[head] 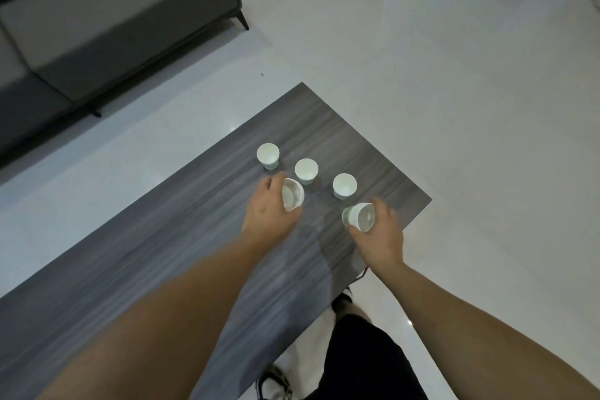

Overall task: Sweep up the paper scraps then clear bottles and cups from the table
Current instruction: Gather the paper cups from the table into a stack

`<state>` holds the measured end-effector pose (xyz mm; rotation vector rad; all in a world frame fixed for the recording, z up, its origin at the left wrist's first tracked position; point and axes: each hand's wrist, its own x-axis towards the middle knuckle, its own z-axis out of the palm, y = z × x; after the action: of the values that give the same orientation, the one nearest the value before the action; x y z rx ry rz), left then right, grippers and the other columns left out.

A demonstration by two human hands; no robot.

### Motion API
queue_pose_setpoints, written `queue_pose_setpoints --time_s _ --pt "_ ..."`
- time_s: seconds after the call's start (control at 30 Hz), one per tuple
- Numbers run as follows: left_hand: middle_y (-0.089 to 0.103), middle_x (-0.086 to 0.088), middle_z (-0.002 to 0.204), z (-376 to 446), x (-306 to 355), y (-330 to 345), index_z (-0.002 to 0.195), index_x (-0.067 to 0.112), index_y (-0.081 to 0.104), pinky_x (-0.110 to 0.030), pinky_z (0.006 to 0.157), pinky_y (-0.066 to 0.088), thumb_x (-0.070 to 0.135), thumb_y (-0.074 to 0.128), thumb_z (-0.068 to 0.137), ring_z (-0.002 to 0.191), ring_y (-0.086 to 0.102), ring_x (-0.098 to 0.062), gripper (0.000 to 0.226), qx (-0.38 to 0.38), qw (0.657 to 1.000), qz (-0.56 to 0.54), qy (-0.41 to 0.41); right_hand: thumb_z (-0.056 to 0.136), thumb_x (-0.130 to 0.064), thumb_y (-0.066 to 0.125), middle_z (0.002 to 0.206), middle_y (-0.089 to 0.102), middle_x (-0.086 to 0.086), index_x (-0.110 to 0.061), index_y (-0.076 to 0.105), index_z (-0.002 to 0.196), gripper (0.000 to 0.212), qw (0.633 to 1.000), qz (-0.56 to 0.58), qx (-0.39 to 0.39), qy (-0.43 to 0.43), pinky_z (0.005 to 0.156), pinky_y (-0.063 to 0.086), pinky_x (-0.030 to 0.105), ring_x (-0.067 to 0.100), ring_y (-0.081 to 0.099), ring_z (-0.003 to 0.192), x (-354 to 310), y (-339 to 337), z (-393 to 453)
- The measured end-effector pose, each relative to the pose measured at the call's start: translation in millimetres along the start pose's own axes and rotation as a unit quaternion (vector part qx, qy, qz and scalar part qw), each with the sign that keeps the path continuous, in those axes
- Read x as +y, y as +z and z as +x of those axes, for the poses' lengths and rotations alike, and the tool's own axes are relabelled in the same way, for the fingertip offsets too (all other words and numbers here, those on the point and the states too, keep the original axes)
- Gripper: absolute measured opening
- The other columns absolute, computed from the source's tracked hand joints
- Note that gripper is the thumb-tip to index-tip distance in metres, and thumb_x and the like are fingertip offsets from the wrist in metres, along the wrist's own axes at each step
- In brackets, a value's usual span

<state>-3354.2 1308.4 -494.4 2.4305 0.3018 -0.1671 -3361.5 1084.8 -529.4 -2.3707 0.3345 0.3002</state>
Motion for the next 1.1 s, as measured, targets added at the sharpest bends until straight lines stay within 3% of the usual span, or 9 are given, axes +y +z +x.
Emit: queue_pose_setpoints --time_s 0.27,0.4,0.57,0.7,0.83,1.0,1.1 --pt "0.047 0.002 0.123 129.4 -1.2 57.9 0.128 0.027 0.042 -0.027 0.077 0.035 0.034 0.072 0.073 0.095 0.045 -0.011 0.063 -0.009 0.999 -0.022 -0.034 0.076 -0.037 0.082 0.126 0.053 0.008 -0.023 0.047 0.136 0.071 1.000 -0.002 0.000 0.017 0.081 0.040 0.026 0.027 0.058 0.108 6.7 44.6 129.9" --pt "0.049 -0.002 0.125 164.9 -24.5 98.8 0.129 0.019 0.045 -0.037 0.082 0.046 0.030 0.075 0.070 0.107 0.050 -0.023 0.067 -0.054 0.998 0.011 -0.014 0.076 -0.035 0.083 0.128 0.052 0.013 -0.021 0.046 0.140 0.075 0.996 -0.061 -0.069 0.000 0.090 0.047 0.032 0.031 0.058 0.109 20.3 78.8 168.9" --pt "0.044 -0.003 0.120 181.3 -23.3 128.8 0.125 0.024 0.042 -0.024 0.080 0.037 0.029 0.072 0.061 0.097 0.048 -0.017 0.071 -0.025 0.999 -0.025 -0.024 0.069 -0.034 0.086 0.121 0.052 0.011 -0.023 0.047 0.136 0.079 0.993 -0.079 -0.082 -0.011 0.086 0.049 0.033 0.029 0.059 0.103 25.9 94.7 178.7" --pt "0.041 0.000 0.117 181.0 -15.3 121.8 0.122 0.028 0.040 -0.029 0.068 0.040 0.035 0.068 0.061 0.092 0.052 -0.023 0.067 -0.046 0.998 0.025 -0.037 0.070 -0.034 0.087 0.128 0.049 0.010 -0.023 0.045 0.138 0.080 0.992 -0.075 -0.103 -0.013 0.086 0.047 0.031 0.028 0.057 0.108 26.0 90.0 175.8" --pt "0.043 -0.003 0.112 175.3 -17.3 110.5 0.119 0.026 0.040 -0.033 0.068 0.044 0.034 0.065 0.062 0.096 0.050 -0.028 0.063 -0.082 0.993 0.077 -0.045 0.070 -0.035 0.087 0.127 0.051 0.008 -0.024 0.045 0.137 0.079 0.992 -0.068 -0.105 0.009 0.083 0.042 0.026 0.025 0.057 0.108 15.7 86.9 184.9" --pt "0.040 -0.004 0.107 165.4 -20.3 117.6 0.111 0.023 0.041 -0.035 0.062 0.041 0.032 0.061 0.061 0.097 0.046 -0.030 0.055 -0.121 0.980 0.153 -0.047 0.066 -0.040 0.087 0.120 0.056 0.004 -0.021 0.051 0.132 0.077 1.000 0.012 -0.023 -0.002 0.082 0.038 0.023 0.013 0.052 0.101 -21.9 89.2 202.0" --pt "0.040 -0.007 0.112 157.7 -30.5 127.7 0.113 0.019 0.045 -0.040 0.070 0.044 0.030 0.065 0.061 0.100 0.044 -0.031 0.057 -0.157 0.965 0.194 -0.079 0.063 -0.045 0.086 0.121 0.054 -0.007 -0.024 0.051 0.133 0.081 0.996 0.087 -0.014 0.005 0.086 0.041 0.022 0.004 0.049 0.102 -50.7 95.4 213.2"
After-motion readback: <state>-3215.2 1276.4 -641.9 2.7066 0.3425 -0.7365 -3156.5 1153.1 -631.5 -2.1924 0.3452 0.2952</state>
